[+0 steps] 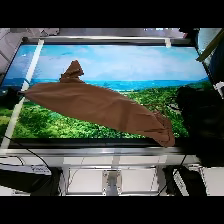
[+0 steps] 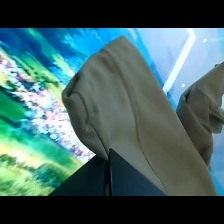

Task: Fold the clothes and pants, and hang the long-sleeved shirts on hangers.

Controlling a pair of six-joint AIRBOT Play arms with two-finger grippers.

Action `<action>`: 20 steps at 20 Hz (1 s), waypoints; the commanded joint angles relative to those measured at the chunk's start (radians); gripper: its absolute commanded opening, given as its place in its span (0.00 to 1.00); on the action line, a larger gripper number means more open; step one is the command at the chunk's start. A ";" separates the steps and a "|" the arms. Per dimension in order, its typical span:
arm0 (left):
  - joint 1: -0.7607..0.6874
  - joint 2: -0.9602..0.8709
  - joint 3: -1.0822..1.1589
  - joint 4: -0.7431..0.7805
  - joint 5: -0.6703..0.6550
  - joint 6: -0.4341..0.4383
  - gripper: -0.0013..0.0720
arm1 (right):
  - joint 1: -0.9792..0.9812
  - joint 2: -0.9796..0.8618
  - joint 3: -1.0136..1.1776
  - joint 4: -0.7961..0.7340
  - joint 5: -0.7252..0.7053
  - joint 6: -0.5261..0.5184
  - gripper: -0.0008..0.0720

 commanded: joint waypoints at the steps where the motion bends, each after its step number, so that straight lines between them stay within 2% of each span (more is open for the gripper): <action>1: 0.093 0.055 0.002 0.105 -0.109 -0.031 0.03 | 0.000 -0.041 -0.210 -0.002 0.004 0.016 0.75; 6: 0.240 0.146 0.002 0.144 -0.144 -0.064 0.03 | 0.000 -0.166 -0.309 0.132 -0.216 -0.026 0.75; 9: 0.327 0.205 0.002 0.233 -0.187 -0.079 0.03 | 0.000 -0.261 -0.309 0.149 -0.248 -0.055 0.74; 14: 0.387 0.228 0.001 0.273 -0.280 -0.079 0.03 | 0.001 -0.473 -0.309 0.373 -0.319 -0.239 0.73; 15: 0.387 0.229 0.001 0.272 -0.293 -0.079 0.03 | 0.001 -0.502 -0.309 0.386 -0.332 -0.255 0.63; 16: 0.384 0.229 0.001 0.272 -0.304 -0.085 0.03 | 0.001 -0.526 -0.309 0.391 -0.340 -0.264 0.42; 17: 0.380 0.229 0.001 0.272 -0.314 -0.101 0.03 | 0.000 -0.538 -0.307 0.393 -0.348 -0.277 0.15; 18: 0.377 0.230 0.001 0.271 -0.322 -0.110 0.03 | 0.000 -0.540 -0.302 0.393 -0.367 -0.287 0.05; 20: 0.370 0.245 0.001 0.265 -0.324 -0.126 0.03 | 0.000 -0.539 -0.241 0.388 -0.402 -0.310 0.05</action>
